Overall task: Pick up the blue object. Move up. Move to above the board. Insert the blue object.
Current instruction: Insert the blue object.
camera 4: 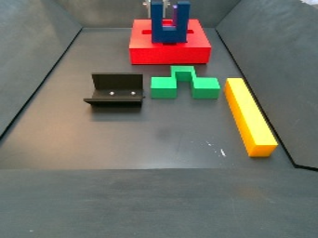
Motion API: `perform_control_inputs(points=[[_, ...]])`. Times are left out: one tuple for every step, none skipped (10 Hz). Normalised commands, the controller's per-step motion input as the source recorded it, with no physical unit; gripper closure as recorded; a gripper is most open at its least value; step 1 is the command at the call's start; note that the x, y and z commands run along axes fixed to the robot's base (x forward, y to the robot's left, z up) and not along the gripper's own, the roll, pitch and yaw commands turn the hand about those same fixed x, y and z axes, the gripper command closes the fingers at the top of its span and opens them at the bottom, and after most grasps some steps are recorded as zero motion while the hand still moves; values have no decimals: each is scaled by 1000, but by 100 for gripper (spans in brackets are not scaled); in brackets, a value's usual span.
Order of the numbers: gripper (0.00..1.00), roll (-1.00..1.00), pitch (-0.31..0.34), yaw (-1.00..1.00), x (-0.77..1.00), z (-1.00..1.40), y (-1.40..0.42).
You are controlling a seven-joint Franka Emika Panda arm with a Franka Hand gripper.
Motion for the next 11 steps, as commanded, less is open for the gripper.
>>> perform_control_inputs(points=[[100, -21, -53, 20, 9, -74, 0], [100, -6, -57, 0, 0, -100, 0], [100, -13, -67, 0, 0, -126, 0], [100, -41, -73, 0, -40, -63, 0], [100, -61, -61, 0, 0, 0, 0], [100, -83, -69, 0, -6, 0, 0], [100, -81, -74, 0, -34, 0, 0], [100, -66, -79, 0, -77, 0, 0], [100, -73, -79, 0, -146, 0, 0], [100, -87, -74, 0, -151, 0, 0], [100, -89, -83, -6, -86, 0, 0]])
